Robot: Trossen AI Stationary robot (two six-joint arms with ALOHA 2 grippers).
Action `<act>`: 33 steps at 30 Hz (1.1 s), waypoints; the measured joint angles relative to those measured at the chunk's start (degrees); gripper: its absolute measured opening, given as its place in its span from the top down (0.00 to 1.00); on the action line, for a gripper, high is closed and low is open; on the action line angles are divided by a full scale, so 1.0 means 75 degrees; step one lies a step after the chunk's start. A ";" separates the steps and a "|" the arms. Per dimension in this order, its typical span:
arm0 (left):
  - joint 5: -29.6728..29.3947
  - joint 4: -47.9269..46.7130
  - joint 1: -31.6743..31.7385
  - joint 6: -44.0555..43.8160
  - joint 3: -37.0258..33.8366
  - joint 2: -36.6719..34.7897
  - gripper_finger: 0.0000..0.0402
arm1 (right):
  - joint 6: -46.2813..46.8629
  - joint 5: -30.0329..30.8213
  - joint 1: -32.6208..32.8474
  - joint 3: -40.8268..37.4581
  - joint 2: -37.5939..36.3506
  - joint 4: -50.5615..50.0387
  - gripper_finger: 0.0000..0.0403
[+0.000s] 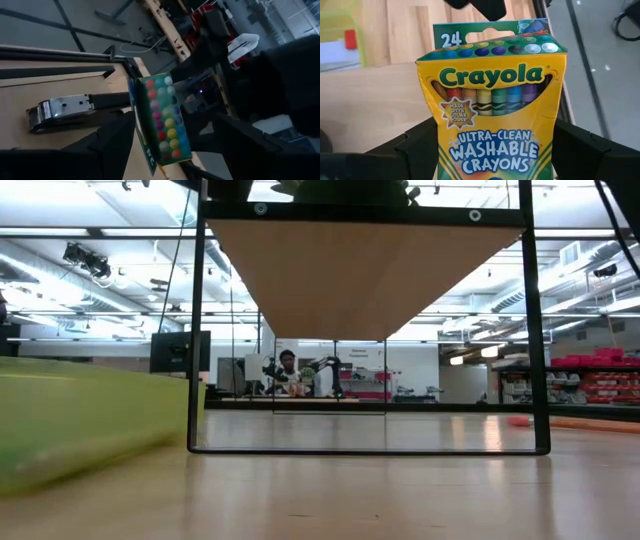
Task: Pack school essentials
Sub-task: Put the box of crayons into the yellow supply box
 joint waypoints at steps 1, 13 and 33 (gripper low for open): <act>-0.0002 0.0010 0.0000 -0.0004 0.0002 0.0029 0.31 | -0.0051 0.0058 0.0020 0.0000 -0.0001 -0.0022 0.21; -0.0117 -0.0069 0.0000 -0.0022 -0.0005 0.0051 0.34 | -0.0096 0.0396 0.0034 0.0012 -0.0052 -0.0456 0.21; -0.0027 0.0016 -0.0019 0.0109 -0.0009 0.0103 0.40 | -0.0370 -0.0129 0.0146 0.0005 0.0128 0.0712 0.21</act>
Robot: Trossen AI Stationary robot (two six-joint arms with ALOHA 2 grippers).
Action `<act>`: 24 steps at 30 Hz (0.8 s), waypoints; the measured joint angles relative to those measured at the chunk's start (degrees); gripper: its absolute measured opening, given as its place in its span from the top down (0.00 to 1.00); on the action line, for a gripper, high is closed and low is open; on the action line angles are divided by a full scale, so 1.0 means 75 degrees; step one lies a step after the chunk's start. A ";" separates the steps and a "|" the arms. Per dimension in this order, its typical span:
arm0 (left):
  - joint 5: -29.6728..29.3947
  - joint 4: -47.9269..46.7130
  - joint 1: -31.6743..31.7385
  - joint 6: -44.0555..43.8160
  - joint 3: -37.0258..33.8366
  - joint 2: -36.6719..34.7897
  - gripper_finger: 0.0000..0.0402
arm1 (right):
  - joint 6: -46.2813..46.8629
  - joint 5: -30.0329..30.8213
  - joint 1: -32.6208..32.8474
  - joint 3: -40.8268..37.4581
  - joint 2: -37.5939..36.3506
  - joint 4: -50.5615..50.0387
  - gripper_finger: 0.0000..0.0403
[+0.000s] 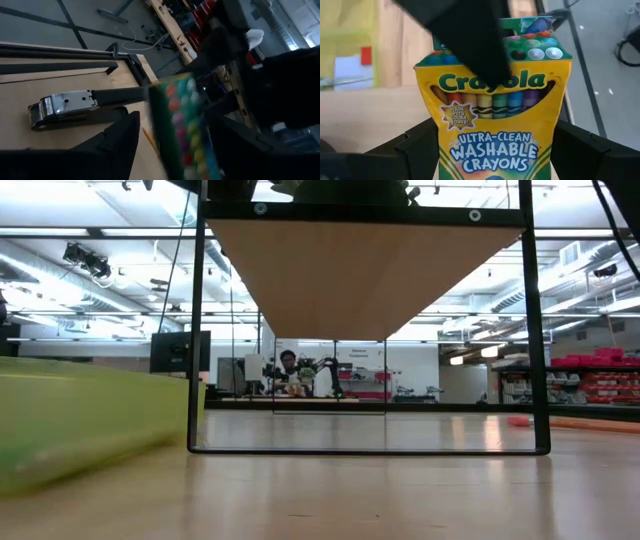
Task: Pack school essentials
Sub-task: Put the box of crayons into the yellow supply box
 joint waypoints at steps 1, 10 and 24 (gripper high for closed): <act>0.0038 0.0024 0.0001 0.0097 -0.0001 0.0003 0.41 | -0.0015 -0.0023 0.0004 0.0001 0.0030 -0.0027 0.21; 0.0130 0.0001 -0.0052 -0.0068 0.0004 0.0198 0.44 | -0.0026 -0.0019 0.0004 -0.0004 0.0021 -0.0003 0.21; 0.0433 0.0107 -0.0028 -0.0062 0.0010 0.0384 0.58 | -0.0168 -0.0017 0.0004 -0.0011 0.0009 -0.0014 0.21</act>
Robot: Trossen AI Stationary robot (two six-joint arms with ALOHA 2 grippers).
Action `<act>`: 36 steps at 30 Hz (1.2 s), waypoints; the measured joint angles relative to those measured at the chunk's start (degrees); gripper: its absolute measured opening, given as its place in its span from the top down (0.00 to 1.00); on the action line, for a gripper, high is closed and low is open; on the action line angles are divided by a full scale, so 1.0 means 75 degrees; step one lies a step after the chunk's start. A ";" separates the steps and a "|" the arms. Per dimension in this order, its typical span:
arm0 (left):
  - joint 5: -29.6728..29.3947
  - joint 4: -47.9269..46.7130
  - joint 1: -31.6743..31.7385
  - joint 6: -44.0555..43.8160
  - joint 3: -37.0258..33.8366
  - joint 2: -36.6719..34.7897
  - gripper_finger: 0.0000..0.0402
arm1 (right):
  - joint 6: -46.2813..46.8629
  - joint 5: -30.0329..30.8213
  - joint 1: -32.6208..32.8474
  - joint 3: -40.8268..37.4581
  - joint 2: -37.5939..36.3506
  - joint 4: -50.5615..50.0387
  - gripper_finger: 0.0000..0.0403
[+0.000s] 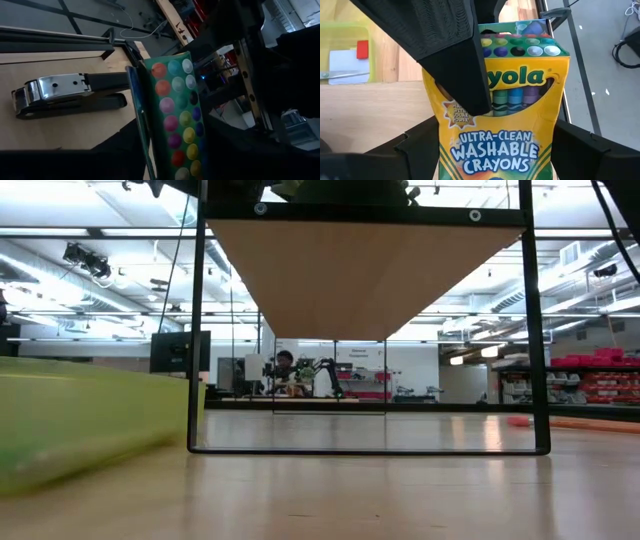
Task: Pack school essentials
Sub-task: Put the box of crayons into the yellow supply box
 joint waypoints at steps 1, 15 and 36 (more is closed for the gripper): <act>-0.0003 -0.0003 0.0000 -0.0003 0.0000 0.0000 0.60 | -0.0007 0.0000 0.0000 0.0001 0.0000 -0.0002 0.21; -0.0009 -0.0021 -0.0003 0.0012 -0.0006 0.0000 0.72 | -0.0101 0.0025 -0.0006 0.0002 0.0000 -0.0002 0.21; -0.0012 -0.0152 0.0091 0.0315 -0.0015 0.0012 0.76 | -0.0070 -0.0029 -0.0009 0.0015 -0.0051 -0.0023 0.02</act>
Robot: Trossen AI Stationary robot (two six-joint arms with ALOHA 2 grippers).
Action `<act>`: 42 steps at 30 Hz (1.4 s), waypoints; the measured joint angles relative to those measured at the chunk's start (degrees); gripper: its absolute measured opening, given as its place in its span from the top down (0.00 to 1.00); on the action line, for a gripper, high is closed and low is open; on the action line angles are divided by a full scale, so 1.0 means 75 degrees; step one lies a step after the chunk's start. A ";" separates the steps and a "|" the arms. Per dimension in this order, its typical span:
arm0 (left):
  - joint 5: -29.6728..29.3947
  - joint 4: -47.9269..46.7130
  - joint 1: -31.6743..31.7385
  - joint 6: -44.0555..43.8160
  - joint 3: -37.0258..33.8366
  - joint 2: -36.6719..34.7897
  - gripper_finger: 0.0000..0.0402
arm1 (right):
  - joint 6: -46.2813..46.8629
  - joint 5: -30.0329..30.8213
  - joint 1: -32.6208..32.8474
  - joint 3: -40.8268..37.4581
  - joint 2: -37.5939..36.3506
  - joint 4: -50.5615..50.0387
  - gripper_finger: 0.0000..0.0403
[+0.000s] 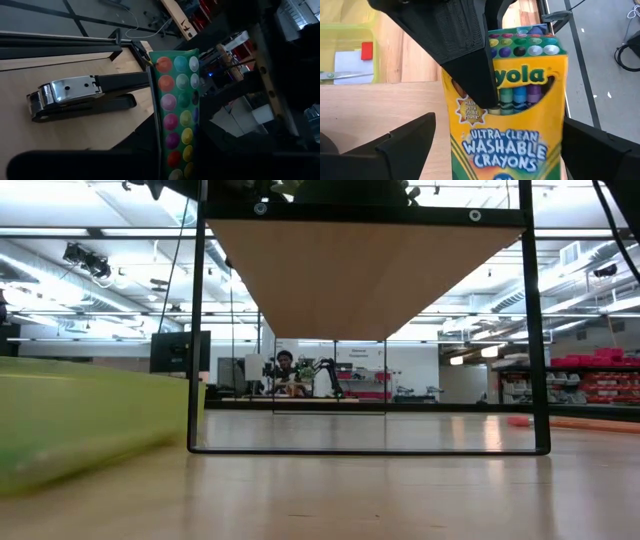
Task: Pack school essentials
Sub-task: Put the box of crayons into the yellow supply box
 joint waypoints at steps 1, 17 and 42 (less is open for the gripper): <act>0.0000 -0.0021 0.0021 -0.0003 0.0000 0.0000 0.76 | 0.0000 0.0000 0.0001 0.0000 -0.0020 0.0000 0.02; 0.1108 -0.1262 0.0494 0.0799 0.0004 -0.0705 0.77 | 0.0158 -0.0003 -0.0223 0.0968 -0.0868 -0.0687 0.02; 0.3542 -0.4180 0.0648 0.1300 0.0009 -0.2741 0.77 | 0.0604 0.0146 -0.2239 0.0970 -0.2601 -0.1152 0.02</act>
